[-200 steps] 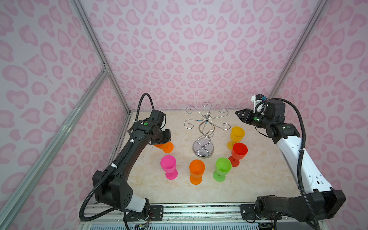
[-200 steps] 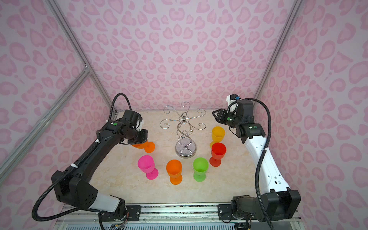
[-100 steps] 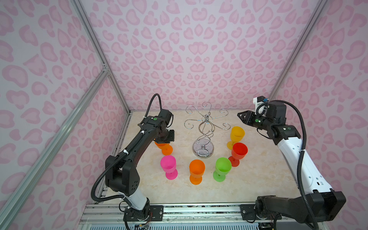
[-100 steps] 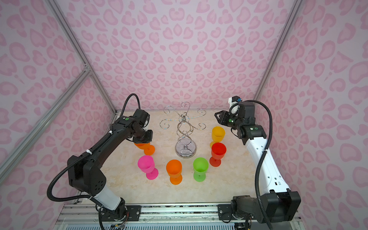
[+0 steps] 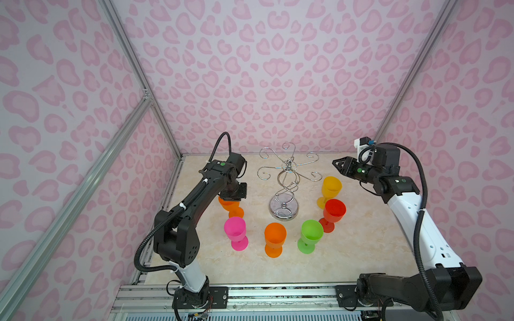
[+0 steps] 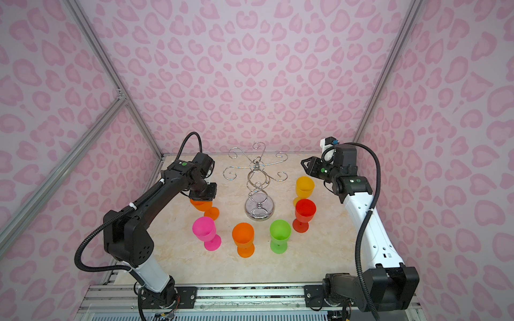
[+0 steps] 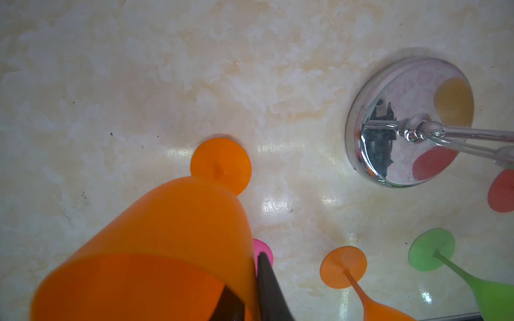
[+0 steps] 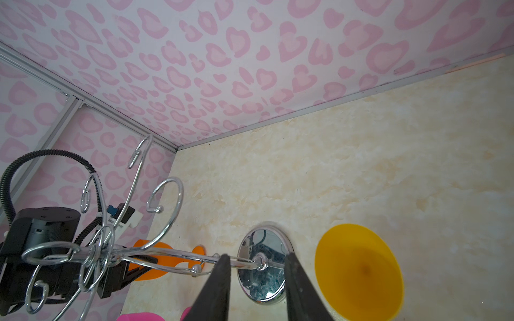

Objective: Take the wine glass off the wine glass rack
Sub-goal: 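Lower the orange glass onto the table with the left gripper while the right withdraws, then set the orange glass upright and open the left gripper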

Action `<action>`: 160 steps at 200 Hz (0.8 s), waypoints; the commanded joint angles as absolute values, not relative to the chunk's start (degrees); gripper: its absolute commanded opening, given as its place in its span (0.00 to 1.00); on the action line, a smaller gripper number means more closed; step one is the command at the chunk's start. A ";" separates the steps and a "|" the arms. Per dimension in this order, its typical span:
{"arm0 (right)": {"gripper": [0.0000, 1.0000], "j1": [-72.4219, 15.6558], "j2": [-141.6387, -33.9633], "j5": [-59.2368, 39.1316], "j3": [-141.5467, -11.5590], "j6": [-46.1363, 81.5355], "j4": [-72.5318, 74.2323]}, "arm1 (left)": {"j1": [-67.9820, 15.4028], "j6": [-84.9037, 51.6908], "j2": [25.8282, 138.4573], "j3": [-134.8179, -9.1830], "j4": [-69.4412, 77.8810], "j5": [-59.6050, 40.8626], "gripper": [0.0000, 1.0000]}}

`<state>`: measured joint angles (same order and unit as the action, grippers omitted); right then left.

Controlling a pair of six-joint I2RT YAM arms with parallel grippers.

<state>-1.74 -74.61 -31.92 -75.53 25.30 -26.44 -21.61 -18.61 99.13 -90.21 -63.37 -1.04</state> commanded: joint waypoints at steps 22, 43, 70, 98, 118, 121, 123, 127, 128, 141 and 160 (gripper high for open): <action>0.33 -1.50 -74.43 -32.43 -75.16 25.05 -25.23 | -21.96 -18.85 98.99 -91.97 -65.13 -0.84 0.22; 0.33 -1.36 -74.33 -32.54 -75.13 25.05 -25.19 | -21.97 -19.01 97.76 -93.16 -65.56 -1.52 0.27; 0.33 -1.12 -74.19 -32.56 -74.97 25.06 -25.14 | -22.09 -18.84 94.61 -95.62 -66.81 -2.24 0.41; 0.33 -0.23 -73.41 -32.21 -74.22 25.29 -24.62 | -22.08 -19.08 89.31 -98.48 -69.43 1.92 0.52; 0.33 0.72 -72.45 -31.38 -73.46 25.53 -23.96 | -22.06 -19.31 84.06 -99.84 -69.91 6.41 0.55; 0.33 0.90 -72.27 -31.19 -73.31 25.49 -23.85 | -21.98 -19.26 83.29 -99.83 -69.57 7.25 0.57; 0.33 1.06 -72.12 -31.07 -73.19 25.51 -23.76 | -22.02 -19.36 82.61 -99.78 -69.31 7.92 0.57; 0.34 1.29 -71.88 -30.55 -73.04 25.42 -23.71 | -21.91 -19.34 81.25 -99.55 -68.80 9.11 0.59; 0.33 1.35 -71.80 -30.44 -73.04 25.41 -23.68 | -21.90 -19.34 80.93 -99.43 -68.55 9.43 0.60; 0.34 2.06 -70.84 -28.37 -72.44 24.61 -23.56 | -21.65 -18.91 76.14 -97.38 -64.24 14.42 0.64; 0.34 2.85 -69.17 -22.74 -71.17 22.42 -23.25 | -21.28 -16.85 67.40 -89.51 -52.25 24.10 0.69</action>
